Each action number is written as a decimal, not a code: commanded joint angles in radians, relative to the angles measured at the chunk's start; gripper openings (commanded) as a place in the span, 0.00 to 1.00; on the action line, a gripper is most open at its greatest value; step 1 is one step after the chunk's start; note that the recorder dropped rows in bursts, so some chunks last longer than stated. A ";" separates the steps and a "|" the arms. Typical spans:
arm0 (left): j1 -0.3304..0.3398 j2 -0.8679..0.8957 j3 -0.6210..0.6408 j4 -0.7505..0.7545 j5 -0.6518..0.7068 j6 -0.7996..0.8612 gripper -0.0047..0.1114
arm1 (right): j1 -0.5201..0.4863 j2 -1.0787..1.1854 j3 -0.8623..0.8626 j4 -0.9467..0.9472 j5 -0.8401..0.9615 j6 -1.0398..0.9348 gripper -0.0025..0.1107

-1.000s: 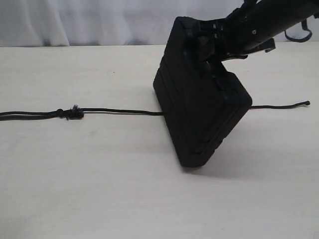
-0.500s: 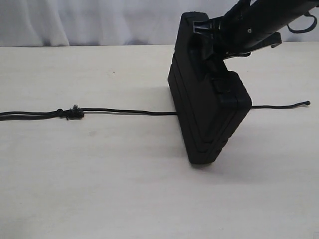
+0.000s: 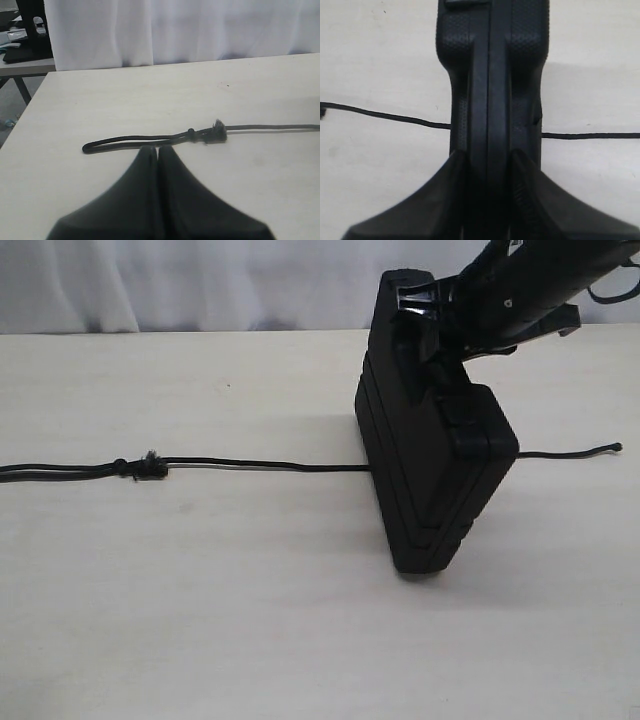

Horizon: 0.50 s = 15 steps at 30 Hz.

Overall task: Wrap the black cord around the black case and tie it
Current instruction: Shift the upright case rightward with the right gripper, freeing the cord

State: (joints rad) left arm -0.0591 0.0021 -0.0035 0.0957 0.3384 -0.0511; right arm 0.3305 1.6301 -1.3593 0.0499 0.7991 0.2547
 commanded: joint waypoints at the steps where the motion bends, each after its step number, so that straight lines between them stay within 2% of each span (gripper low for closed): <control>1: 0.001 -0.002 0.004 0.000 -0.011 -0.002 0.04 | -0.002 -0.020 -0.010 -0.065 -0.001 0.033 0.06; 15: 0.001 -0.002 0.004 0.000 -0.011 -0.002 0.04 | -0.002 -0.020 -0.010 -0.071 0.012 0.039 0.06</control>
State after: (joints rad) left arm -0.0591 0.0021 -0.0035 0.0957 0.3384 -0.0511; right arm 0.3305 1.6301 -1.3593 0.0000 0.8270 0.2940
